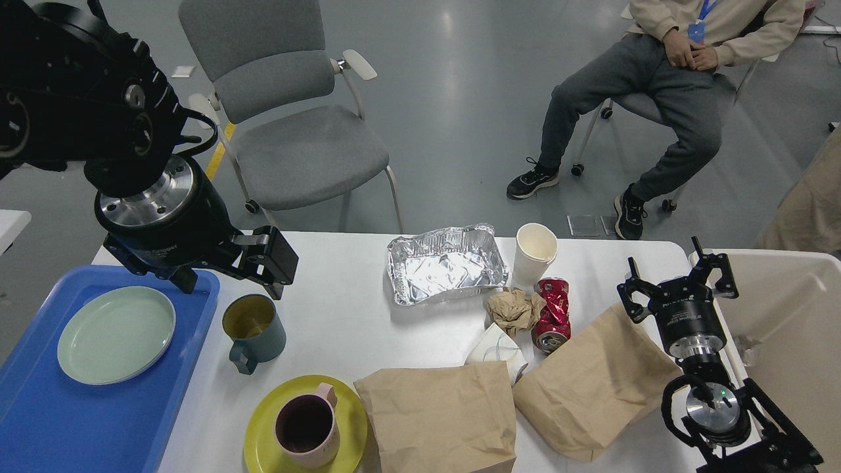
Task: Tidy desktop
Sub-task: 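Lower the left gripper onto the teal mug and grasp it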
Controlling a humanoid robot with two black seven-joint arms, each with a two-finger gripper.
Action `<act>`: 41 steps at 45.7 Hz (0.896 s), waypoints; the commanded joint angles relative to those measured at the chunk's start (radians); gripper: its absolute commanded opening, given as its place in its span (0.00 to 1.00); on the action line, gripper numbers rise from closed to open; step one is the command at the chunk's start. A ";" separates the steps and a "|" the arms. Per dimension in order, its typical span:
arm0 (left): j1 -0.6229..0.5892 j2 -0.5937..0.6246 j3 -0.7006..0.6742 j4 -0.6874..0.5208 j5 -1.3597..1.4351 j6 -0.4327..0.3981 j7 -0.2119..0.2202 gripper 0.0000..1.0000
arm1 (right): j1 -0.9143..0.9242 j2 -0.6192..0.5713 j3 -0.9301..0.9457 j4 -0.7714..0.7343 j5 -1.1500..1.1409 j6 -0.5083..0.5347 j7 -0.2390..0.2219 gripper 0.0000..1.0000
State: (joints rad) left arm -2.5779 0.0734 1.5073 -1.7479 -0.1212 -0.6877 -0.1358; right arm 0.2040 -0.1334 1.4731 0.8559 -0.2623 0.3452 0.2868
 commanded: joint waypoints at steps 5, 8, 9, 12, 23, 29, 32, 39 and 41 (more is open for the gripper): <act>0.093 0.062 0.016 0.045 -0.003 0.010 -0.005 0.97 | 0.000 0.000 -0.001 0.000 0.000 0.000 0.000 1.00; 0.151 0.077 0.014 0.086 -0.003 0.010 0.002 0.97 | 0.000 0.000 0.001 0.002 0.000 0.000 0.000 1.00; 0.181 0.080 0.016 0.111 -0.003 0.010 0.004 0.97 | 0.000 0.000 -0.001 0.002 0.000 0.000 0.000 1.00; 0.287 0.083 0.014 0.188 -0.002 0.004 0.012 0.97 | 0.000 0.000 -0.001 0.002 0.000 0.000 0.000 1.00; 0.623 0.105 -0.010 0.447 -0.002 0.034 0.024 0.97 | 0.000 0.000 -0.001 0.002 0.000 0.000 0.000 1.00; 0.723 0.126 -0.041 0.493 -0.002 0.137 0.024 0.97 | 0.000 0.000 -0.001 0.002 0.000 0.000 0.000 1.00; 0.768 0.128 -0.048 0.516 0.000 0.194 0.025 0.97 | 0.000 0.000 -0.001 0.002 0.000 0.000 0.000 1.00; 0.883 0.124 -0.073 0.585 0.002 0.273 0.027 0.97 | 0.000 0.000 -0.001 0.002 0.000 0.000 0.000 1.00; 0.909 0.126 -0.076 0.607 0.002 0.278 0.027 0.97 | 0.000 0.000 -0.001 0.002 0.000 0.000 0.000 1.00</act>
State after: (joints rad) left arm -1.7426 0.2004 1.4434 -1.1931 -0.1202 -0.4404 -0.1093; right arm 0.2041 -0.1334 1.4726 0.8576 -0.2623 0.3452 0.2868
